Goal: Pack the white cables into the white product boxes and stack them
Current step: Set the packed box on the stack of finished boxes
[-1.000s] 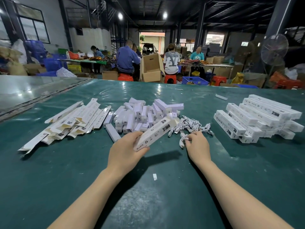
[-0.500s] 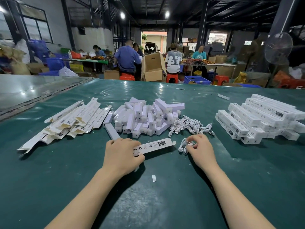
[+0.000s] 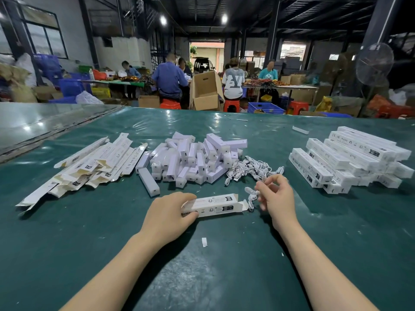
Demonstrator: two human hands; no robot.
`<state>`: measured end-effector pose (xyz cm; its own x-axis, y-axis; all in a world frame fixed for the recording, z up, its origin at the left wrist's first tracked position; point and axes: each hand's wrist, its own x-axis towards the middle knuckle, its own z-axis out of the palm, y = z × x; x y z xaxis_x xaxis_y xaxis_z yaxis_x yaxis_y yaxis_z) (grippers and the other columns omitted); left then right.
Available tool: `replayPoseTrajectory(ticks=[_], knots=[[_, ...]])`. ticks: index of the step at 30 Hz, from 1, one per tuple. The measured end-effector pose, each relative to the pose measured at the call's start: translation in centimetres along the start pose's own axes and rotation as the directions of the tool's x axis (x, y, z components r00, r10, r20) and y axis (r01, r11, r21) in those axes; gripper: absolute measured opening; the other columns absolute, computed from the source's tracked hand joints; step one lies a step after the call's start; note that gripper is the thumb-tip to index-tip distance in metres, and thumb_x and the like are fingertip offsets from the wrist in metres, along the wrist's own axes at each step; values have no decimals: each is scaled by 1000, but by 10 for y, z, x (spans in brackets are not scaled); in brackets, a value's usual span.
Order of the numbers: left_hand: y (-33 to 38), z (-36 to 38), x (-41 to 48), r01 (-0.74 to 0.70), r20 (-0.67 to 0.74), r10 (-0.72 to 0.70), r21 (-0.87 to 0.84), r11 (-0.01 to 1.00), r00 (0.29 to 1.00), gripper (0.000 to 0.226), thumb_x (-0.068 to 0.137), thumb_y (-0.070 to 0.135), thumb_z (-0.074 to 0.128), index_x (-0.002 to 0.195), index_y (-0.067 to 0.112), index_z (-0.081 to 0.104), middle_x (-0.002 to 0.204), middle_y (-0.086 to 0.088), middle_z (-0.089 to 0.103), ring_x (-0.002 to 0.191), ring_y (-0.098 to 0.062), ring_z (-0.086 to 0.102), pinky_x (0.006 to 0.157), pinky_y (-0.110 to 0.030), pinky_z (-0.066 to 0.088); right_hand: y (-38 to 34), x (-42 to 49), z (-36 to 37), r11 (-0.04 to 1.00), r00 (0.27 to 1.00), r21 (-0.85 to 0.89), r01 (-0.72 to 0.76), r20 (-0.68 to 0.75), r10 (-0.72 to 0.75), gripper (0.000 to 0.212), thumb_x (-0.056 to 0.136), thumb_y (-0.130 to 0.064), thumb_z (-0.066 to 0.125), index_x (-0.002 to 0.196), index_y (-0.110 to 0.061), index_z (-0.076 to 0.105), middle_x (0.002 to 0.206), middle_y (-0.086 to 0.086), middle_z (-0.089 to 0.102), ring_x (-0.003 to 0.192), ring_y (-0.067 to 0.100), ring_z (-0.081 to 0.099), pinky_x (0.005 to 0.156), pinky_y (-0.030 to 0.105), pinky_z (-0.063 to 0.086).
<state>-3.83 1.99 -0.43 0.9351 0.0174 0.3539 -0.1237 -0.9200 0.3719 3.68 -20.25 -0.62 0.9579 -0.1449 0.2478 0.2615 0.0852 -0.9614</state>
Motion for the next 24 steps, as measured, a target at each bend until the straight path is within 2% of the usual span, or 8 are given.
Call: replayPoseTrajectory(ticks=[4, 8, 13, 15, 17, 20, 24], knots=[[-1, 0, 0, 5, 1, -5, 11, 1000, 1000, 35, 83, 37, 58, 118, 32, 57, 113, 16, 62, 104, -9, 55, 79, -22, 35, -1, -3, 3, 999, 993, -43, 14, 119, -9, 27, 82, 10, 58, 67, -11, 49, 45, 0, 45, 30, 6, 34, 34, 13, 25], [0, -1, 0, 12, 5, -12, -1, 1000, 1000, 32, 83, 37, 58, 115, 33, 58, 110, 17, 64, 101, -9, 56, 78, -23, 37, -3, -5, 6, 999, 989, -49, 2, 146, 5, 22, 84, 5, 58, 72, -12, 51, 57, 11, 51, 33, 7, 35, 35, 14, 26], [0, 0, 0, 11, 10, -11, -7, 1000, 1000, 31, 83, 36, 58, 114, 34, 58, 110, 17, 64, 102, -10, 56, 81, -25, 39, -7, -3, 5, 991, 987, 114, -73, 151, 56, 17, 88, 0, 56, 84, -17, 51, 54, -1, 62, 39, 5, 46, 39, 14, 36], [-1, 1, 0, 17, 5, -17, -11, 1000, 1000, 31, 83, 36, 58, 114, 35, 58, 109, 18, 64, 101, -9, 56, 80, -24, 38, -5, -4, 6, 995, 973, 56, -81, 223, 66, 17, 88, 1, 56, 83, -16, 53, 53, -1, 61, 40, 4, 44, 40, 14, 35], [-1, 1, 0, 28, -4, -28, -19, 999, 1000, 30, 82, 36, 58, 112, 36, 59, 107, 18, 65, 99, -9, 56, 76, -23, 37, -3, -6, 9, 995, 958, -81, -54, 277, 74, 19, 86, 1, 58, 79, -16, 55, 52, -1, 60, 40, 5, 40, 42, 15, 32], [0, 0, -1, 44, -17, -45, -36, 998, 999, 29, 81, 36, 59, 110, 36, 60, 101, 18, 66, 94, -9, 57, 70, -22, 35, -2, -6, 11, 976, 967, -218, -30, 239, 84, 20, 84, -2, 61, 71, -16, 55, 54, 2, 58, 41, 10, 33, 43, 20, 28], [2, 0, -1, 56, -22, -57, -47, 997, 998, 26, 80, 35, 59, 106, 37, 61, 97, 17, 67, 90, -8, 58, 66, -23, 33, -2, -6, 10, 929, 972, -367, 39, 230, 50, 25, 76, -2, 65, 60, -21, 60, 43, -6, 47, 39, 8, 33, 48, 23, 30]])
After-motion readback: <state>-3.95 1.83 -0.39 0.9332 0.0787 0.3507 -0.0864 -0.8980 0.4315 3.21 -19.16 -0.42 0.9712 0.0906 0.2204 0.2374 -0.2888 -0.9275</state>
